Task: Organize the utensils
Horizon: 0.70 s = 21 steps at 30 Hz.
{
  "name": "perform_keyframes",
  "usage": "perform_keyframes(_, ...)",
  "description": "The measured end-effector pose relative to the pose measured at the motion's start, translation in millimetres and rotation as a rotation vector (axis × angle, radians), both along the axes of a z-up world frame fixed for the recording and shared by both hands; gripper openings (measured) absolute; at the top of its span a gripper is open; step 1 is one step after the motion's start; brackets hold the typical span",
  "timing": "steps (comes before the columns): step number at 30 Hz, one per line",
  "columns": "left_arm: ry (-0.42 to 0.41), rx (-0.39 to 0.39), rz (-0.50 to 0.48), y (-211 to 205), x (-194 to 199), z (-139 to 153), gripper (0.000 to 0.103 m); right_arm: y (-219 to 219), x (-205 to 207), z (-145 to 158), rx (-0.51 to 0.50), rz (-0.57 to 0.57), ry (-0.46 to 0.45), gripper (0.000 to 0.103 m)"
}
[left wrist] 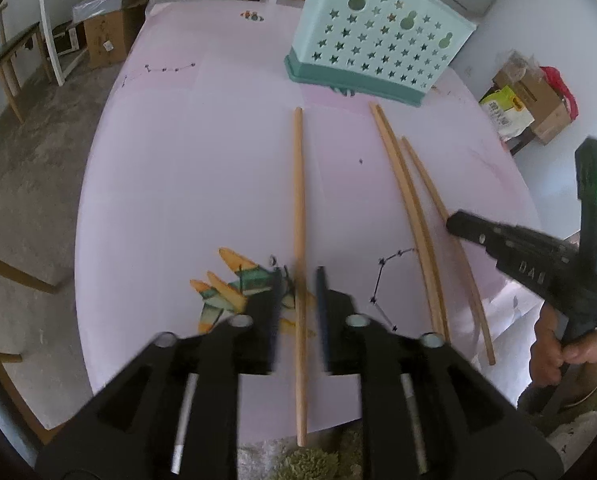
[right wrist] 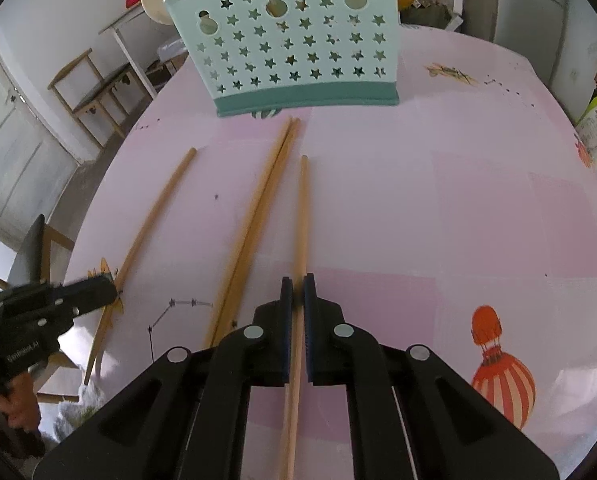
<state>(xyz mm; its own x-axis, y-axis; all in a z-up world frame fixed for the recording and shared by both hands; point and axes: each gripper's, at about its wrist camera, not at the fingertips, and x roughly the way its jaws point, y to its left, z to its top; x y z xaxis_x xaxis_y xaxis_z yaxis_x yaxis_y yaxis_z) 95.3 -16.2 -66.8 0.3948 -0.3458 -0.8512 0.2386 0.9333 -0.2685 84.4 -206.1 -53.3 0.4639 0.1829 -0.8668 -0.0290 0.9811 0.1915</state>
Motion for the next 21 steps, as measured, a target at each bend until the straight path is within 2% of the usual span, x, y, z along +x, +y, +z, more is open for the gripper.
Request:
perform_keyframes(3, -0.019, 0.025, -0.028, -8.5, 11.1, 2.6, 0.022, 0.5, 1.2, -0.3, -0.001, 0.005, 0.001, 0.006)
perform_keyframes(11, -0.092, 0.169, -0.064, -35.2, 47.4, -2.1, 0.022, -4.1, 0.7, -1.2, 0.040, -0.005, -0.004, 0.006)
perform_keyframes(15, -0.122, 0.214, -0.084, -44.9, 53.9, -3.1, 0.022, -6.4, 0.2, -1.6, 0.051, -0.009, -0.003, 0.006)
perform_keyframes(17, -0.134, 0.233, -0.078, -46.4, 55.5, -3.3, 0.018, -8.3, -0.9, -1.2, 0.049, -0.010, 0.000, 0.006)
perform_keyframes(19, -0.136, 0.241, -0.061, -44.8, 55.0, -2.3, 0.006, -11.9, -2.3, -0.8, 0.048, -0.018, 0.007, 0.006)
perform_keyframes(21, -0.114, 0.205, -0.038, -38.2, 54.0, -1.5, 0.005, -16.0, -3.6, -0.3, 0.044, -0.028, 0.015, 0.006)
